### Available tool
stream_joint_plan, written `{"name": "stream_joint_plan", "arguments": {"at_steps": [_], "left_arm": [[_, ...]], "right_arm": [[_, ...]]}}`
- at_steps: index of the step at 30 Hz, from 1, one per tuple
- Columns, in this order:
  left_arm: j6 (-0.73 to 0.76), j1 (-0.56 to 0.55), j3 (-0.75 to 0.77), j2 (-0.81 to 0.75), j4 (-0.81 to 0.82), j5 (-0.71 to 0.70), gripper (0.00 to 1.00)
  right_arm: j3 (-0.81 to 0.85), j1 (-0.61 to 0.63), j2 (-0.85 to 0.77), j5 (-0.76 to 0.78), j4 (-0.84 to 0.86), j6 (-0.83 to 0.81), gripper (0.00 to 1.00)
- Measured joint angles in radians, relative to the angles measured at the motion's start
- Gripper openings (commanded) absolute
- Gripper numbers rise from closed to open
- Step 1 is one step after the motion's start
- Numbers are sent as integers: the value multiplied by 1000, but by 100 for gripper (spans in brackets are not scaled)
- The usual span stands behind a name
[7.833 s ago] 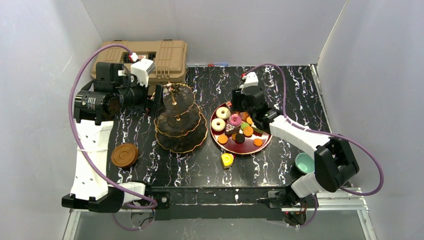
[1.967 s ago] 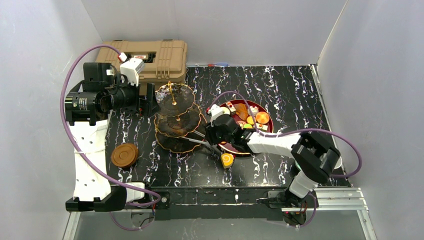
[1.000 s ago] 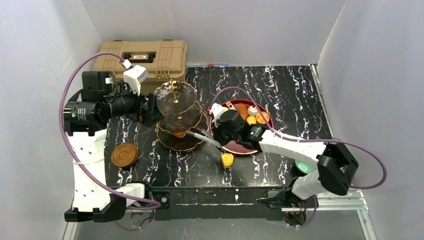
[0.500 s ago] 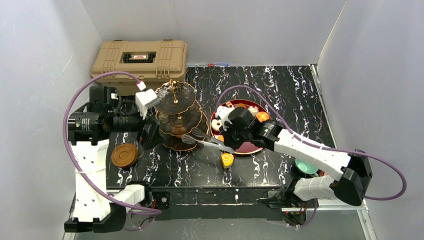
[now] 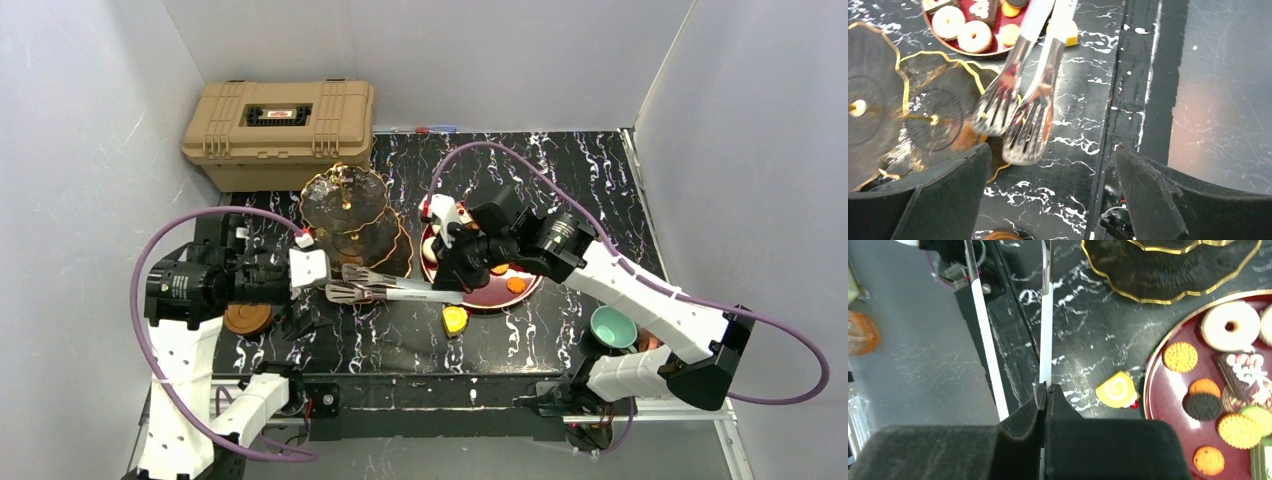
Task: Serve the afternoon tea
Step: Pick up the clamp from the desert table.
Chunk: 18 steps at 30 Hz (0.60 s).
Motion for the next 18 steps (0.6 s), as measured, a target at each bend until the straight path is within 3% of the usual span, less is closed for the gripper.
{"name": "stream_joint_plan", "arguments": {"at_steps": [11, 14, 18], "left_arm": [[-96, -214, -55, 66, 45, -24, 83], [-145, -265, -56, 98, 74, -40, 74], [-198, -333, -76, 127, 95, -58, 52]], "right_arm": [[108, 1, 101, -100, -39, -40, 1], [114, 1, 103, -105, -42, -54, 1], [135, 1, 103, -110, -41, -71, 1]]}}
